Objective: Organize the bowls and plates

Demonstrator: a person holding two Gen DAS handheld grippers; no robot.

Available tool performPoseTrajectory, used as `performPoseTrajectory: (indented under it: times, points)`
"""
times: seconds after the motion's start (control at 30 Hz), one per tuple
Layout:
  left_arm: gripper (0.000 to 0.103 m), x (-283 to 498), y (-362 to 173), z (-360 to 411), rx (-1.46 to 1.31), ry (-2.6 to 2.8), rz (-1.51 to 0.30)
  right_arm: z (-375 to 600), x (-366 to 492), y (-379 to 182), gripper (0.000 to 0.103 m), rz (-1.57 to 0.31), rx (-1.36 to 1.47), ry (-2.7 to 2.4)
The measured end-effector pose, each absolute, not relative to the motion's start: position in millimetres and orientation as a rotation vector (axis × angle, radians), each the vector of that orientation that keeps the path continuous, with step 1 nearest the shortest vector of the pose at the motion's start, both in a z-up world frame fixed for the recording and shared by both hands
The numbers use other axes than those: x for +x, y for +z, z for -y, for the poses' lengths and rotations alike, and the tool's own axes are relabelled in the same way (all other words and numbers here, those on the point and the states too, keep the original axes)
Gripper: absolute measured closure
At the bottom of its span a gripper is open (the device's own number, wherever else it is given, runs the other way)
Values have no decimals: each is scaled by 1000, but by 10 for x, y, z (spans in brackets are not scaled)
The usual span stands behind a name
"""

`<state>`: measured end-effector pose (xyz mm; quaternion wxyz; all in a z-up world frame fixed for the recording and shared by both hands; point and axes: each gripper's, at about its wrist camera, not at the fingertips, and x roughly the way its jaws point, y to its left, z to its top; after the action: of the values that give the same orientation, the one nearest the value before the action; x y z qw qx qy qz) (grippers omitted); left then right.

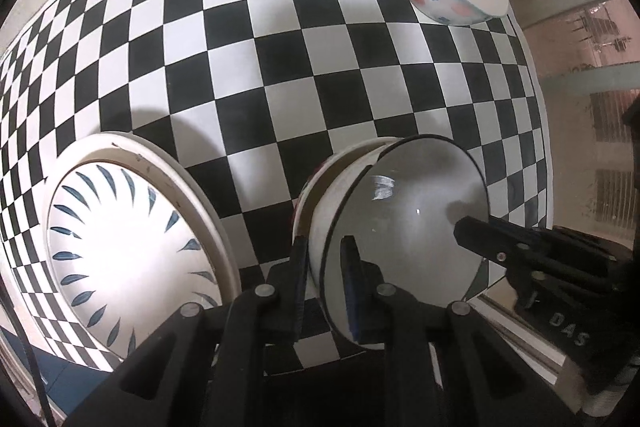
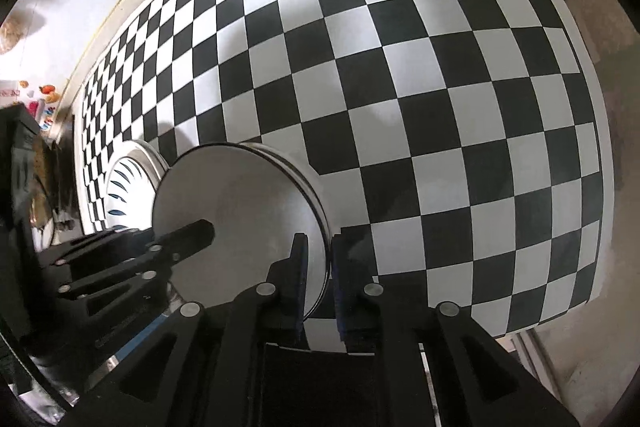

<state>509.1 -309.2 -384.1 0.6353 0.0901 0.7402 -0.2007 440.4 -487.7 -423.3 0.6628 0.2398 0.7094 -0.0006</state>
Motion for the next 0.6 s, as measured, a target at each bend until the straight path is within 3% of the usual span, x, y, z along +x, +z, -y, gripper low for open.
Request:
performPoseTrajectory:
  times: [0.6]
  points:
    - [86,5120,-3296,3060,248,-453,-1528,4913,4424,-3890,90,-1562,477,21]
